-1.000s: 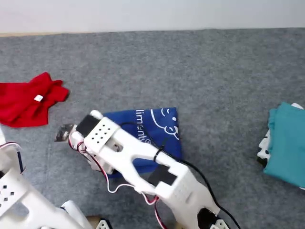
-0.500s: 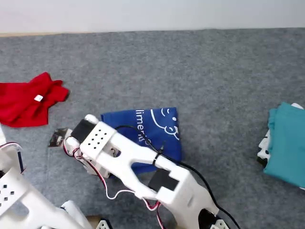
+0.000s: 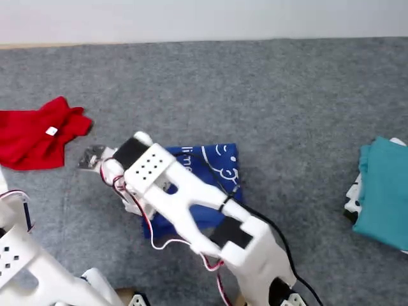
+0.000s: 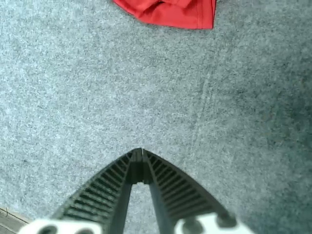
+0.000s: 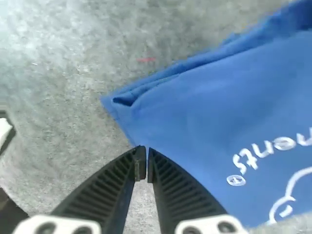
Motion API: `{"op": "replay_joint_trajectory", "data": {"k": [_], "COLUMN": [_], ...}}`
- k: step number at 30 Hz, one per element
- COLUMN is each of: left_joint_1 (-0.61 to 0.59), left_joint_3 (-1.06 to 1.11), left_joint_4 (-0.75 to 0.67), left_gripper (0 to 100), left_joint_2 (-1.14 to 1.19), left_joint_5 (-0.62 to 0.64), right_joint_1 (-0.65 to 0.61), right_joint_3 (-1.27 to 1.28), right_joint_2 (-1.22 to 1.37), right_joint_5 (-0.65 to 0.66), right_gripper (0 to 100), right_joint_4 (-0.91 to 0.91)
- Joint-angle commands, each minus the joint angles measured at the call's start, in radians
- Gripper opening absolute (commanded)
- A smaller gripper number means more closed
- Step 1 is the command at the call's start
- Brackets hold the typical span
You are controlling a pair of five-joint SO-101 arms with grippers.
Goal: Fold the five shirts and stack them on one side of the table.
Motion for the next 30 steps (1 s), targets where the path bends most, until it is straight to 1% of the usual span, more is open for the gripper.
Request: {"op": "replay_joint_trajectory", "data": {"k": [1, 4, 7, 17, 23, 30], "left_joint_1": [0.031, 0.057, 0.077, 0.077, 0.075, 0.072], "left_joint_3": [-0.002, -0.002, -0.005, -0.007, -0.007, -0.008], "left_joint_4": [-0.017, -0.017, -0.017, -0.012, -0.012, -0.012], "left_gripper": [0, 0, 0, 0, 0, 0], "left_joint_2": [-0.014, -0.014, -0.014, -0.014, -0.014, -0.015], "left_joint_5": [0.006, 0.006, 0.006, 0.006, 0.006, 0.006], "right_joint_1": [-0.053, -0.101, -0.111, -0.073, 0.039, 0.200], "right_joint_3": [-0.009, -0.009, -0.011, -0.011, 0.018, 0.272], "right_joint_2": [0.058, 0.120, 0.125, -0.122, -0.249, -0.355], "right_joint_5": [0.005, 0.003, 0.003, 0.009, 0.006, 0.005], "right_gripper": [1.0, 1.0, 1.0, 1.0, 1.0, 1.0], "right_joint_4": [-0.027, -0.035, -0.028, 0.048, 0.054, 0.050]}}
